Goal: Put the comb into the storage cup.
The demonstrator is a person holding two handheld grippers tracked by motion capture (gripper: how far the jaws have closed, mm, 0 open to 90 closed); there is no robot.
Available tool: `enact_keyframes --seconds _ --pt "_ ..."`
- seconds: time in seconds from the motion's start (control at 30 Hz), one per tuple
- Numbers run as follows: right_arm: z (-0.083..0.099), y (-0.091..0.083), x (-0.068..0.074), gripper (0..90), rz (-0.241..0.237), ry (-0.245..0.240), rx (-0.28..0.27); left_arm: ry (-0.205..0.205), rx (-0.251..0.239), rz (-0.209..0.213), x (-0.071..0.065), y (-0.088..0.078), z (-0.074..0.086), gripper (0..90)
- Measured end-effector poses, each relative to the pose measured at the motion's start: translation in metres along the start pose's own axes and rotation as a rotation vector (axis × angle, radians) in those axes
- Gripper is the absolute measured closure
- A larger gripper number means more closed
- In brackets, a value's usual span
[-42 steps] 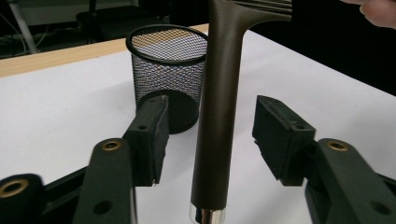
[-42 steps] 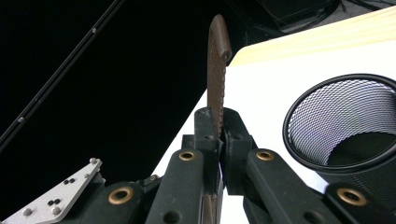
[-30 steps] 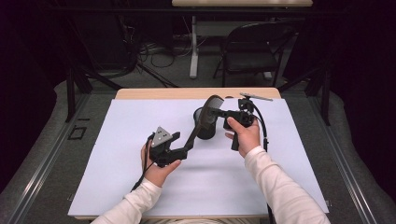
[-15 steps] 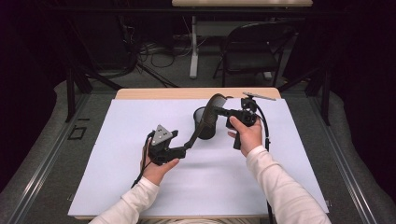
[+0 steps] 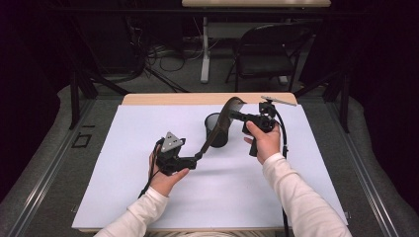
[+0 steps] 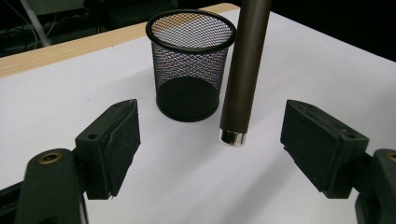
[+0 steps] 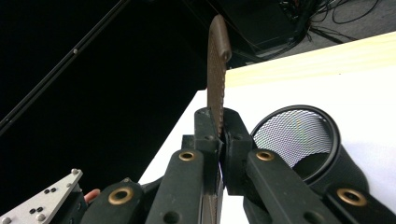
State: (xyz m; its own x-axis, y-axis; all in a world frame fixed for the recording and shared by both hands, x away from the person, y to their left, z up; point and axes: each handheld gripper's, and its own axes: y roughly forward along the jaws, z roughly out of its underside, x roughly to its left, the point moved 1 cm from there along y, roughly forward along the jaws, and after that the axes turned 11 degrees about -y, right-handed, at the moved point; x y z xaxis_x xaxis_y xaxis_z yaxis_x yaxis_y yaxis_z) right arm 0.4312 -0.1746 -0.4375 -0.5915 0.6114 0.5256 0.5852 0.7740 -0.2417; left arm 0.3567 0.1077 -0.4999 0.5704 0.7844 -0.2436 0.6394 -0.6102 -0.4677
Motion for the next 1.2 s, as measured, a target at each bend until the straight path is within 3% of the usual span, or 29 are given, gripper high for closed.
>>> enact_keyframes --seconds 0.37,0.63,1.2 --pt "-0.007 -0.008 -0.004 87.6 0.027 -0.003 -0.019 -0.012 -0.004 0.002 0.002 -0.001 -0.001 16.2" --pt "-0.016 -0.012 -0.001 87.6 0.036 -0.013 -0.031 0.003 -0.018 0.012 0.002 -0.004 -0.002 16.1" --pt "-0.041 -0.014 0.006 87.6 0.075 -0.049 -0.046 -0.018 -0.020 0.007 0.005 -0.006 -0.003 16.1"
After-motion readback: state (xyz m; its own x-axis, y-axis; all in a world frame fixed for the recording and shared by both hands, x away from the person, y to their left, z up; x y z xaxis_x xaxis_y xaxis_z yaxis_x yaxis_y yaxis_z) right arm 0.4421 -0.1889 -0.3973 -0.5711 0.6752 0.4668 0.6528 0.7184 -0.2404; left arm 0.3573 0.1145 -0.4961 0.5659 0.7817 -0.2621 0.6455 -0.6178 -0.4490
